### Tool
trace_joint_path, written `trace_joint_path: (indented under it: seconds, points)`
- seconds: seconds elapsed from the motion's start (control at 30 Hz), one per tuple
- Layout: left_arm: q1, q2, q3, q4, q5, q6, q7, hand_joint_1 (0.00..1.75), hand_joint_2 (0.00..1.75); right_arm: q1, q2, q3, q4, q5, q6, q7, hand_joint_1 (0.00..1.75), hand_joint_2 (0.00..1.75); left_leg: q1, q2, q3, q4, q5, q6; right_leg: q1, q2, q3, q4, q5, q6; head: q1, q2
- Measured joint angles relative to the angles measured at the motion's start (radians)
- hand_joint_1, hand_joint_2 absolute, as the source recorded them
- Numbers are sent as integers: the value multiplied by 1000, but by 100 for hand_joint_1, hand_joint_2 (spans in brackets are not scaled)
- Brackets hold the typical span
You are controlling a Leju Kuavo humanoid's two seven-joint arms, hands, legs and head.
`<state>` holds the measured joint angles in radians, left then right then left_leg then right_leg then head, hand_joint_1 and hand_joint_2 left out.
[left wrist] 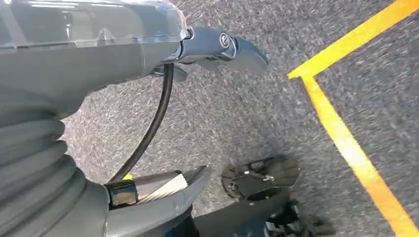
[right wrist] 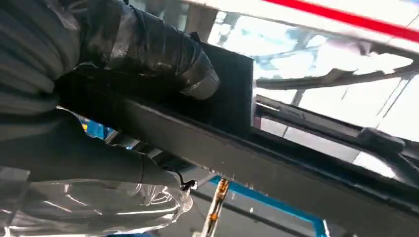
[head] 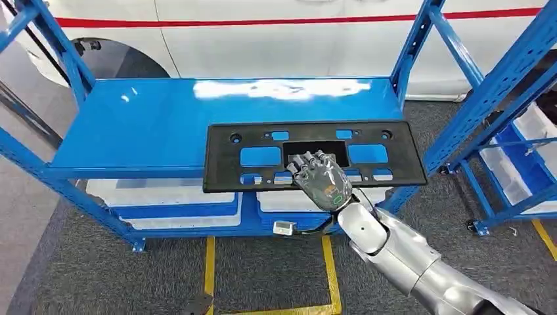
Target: Take the parts from the cabinet and place them on the table.
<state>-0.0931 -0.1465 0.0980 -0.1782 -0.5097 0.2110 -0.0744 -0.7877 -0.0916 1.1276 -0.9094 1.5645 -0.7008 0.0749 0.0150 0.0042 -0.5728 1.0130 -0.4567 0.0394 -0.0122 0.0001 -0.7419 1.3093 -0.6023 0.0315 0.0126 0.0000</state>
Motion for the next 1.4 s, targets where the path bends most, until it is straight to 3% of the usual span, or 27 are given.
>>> trace_joint_path:
  seconds: [0.07,0.13,0.17,0.2,0.33,0.37,0.4,0.47,0.5,0.53,0.6,0.63,0.67,0.73,0.83,0.87,0.9,0.97,1.0,1.03,1.1,1.13,1.17,1.23,1.33,1.37,1.4]
  points:
    - [0,1,2,0,-5,0,2,0,175,14,0,-25,0,-1,0,-21,175,175,0,0,-30,12,12,-2,-3,0,17,29,37,2,0,0]
    - [0,1,4,0,-7,0,2,0,175,16,0,-42,2,-1,0,-30,175,175,0,-1,-53,25,21,-6,-4,0,108,-91,110,-1,0,0]
    - [0,1,4,0,-8,0,2,0,175,16,0,-51,2,-1,0,-30,175,175,0,-2,-63,32,25,-10,-3,0,170,-186,113,-6,0,0]
    - [0,1,5,-1,-8,0,2,0,175,16,1,-61,2,-1,0,-30,175,175,-4,-4,-72,36,31,-16,2,3,205,-245,77,-13,0,0]
    - [1,2,7,-2,-14,0,1,0,175,24,3,-85,3,-1,0,-32,175,175,-8,-5,-79,23,65,-41,7,2,192,-271,99,-34,-2,0]
    - [2,2,8,-2,-14,0,1,0,175,27,4,-87,4,-1,0,-34,175,175,-2,-6,-86,33,43,-44,-4,-5,186,-279,113,-45,-1,0]
    - [3,3,9,-2,-14,0,-1,0,175,29,7,-90,4,-1,0,-36,175,175,-4,-5,-99,61,-6,-48,-3,-4,175,-280,123,-55,-2,0]
    - [3,4,10,-2,-16,0,-2,0,175,36,10,-95,4,-1,0,-22,175,175,-3,-5,-135,200,-124,-55,0,-5,146,-277,143,-61,-3,0]
    - [3,6,11,-2,-18,0,-2,0,175,39,10,-95,4,-1,0,-15,175,175,-3,-5,-151,275,-157,-57,1,-6,131,-275,154,-61,-3,0]
    - [4,7,12,-2,-21,0,-3,0,175,42,10,-95,4,-1,0,-12,175,175,-3,-5,-155,318,-159,-58,2,-7,119,-273,162,-61,-3,0]
    - [5,10,13,-2,-26,0,-3,0,175,52,10,-98,5,-1,0,-15,175,175,-3,-5,-112,305,-88,-55,4,-8,89,-265,179,-59,-3,0]
    - [5,11,13,-2,-26,1,-3,0,175,56,10,-102,5,-1,0,-17,175,175,-3,-5,-63,243,-48,-51,4,-8,75,-260,187,-58,-3,0]
    - [4,11,13,-2,-27,1,-3,0,175,59,10,-106,5,-1,0,-18,175,175,-4,-5,4,150,-34,-44,4,-8,63,-254,195,-54,-4,0]
    - [2,15,13,-2,-29,2,-3,0,175,60,9,-112,5,-1,0,-16,175,175,-12,-7,96,-5,-93,-37,8,-7,53,-248,209,-43,-2,0]
    - [3,16,13,-2,-29,2,-4,0,175,63,9,-114,5,-1,0,-14,175,175,-16,-8,77,1,-68,-26,6,-7,54,-267,243,-26,-3,0]
    - [5,16,14,-2,-30,1,-3,0,175,66,7,-115,5,-1,0,-15,175,175,0,-3,72,-12,-51,-15,7,-4,47,-265,236,-19,-2,0]
    - [3,17,14,-2,-32,2,-3,0,175,68,5,-117,5,-1,0,-17,175,175,-4,1,59,-12,-37,-7,6,0,39,-244,188,-13,-2,0]
    - [3,17,15,-2,-36,0,-3,0,175,72,4,-122,5,-1,0,-18,175,175,-6,1,25,-7,-14,4,4,0,7,-118,58,-7,0,0]
    - [4,17,15,-2,-39,0,-2,0,175,74,3,-126,6,-1,0,-14,175,175,-7,2,6,-4,-2,5,4,0,-8,-40,16,-4,0,0]
    - [4,17,15,-2,-42,0,-2,0,175,77,3,-129,7,-1,0,-10,175,175,-7,2,-12,1,8,4,4,0,-17,22,7,-2,0,0]
    - [4,18,17,-2,-44,0,-2,0,175,81,1,-130,9,-1,1,-1,175,175,-7,3,-48,12,25,1,1,0,15,43,77,-1,0,0]
    - [4,18,19,-2,-45,0,-1,0,175,82,0,-130,9,-1,1,5,175,175,-7,2,-64,18,34,-1,-1,0,60,-5,118,-3,0,0]
    - [4,18,20,-2,-45,0,-1,0,175,82,0,-130,9,-1,0,11,175,175,-7,2,-78,24,42,-4,-1,0,122,-85,135,-8,0,0]
    - [5,17,21,-2,-47,1,0,0,175,80,0,-132,9,-1,0,23,175,175,-12,0,-90,32,55,-14,8,2,243,-273,59,-23,-1,0]
    - [6,17,24,-2,-48,1,2,0,175,83,-1,-135,8,-1,0,23,175,175,-7,1,-94,12,91,-32,14,2,231,-284,75,-37,-1,0]
    - [10,17,26,-2,-48,1,2,0,175,88,-1,-136,9,-1,0,20,175,175,-11,0,-102,12,87,-39,-1,-1,223,-298,94,-51,0,0]
    - [11,18,27,-2,-49,2,2,0,175,90,-1,-137,9,-1,1,15,175,175,-8,-2,-111,26,48,-44,1,-6,211,-300,107,-56,-2,0]
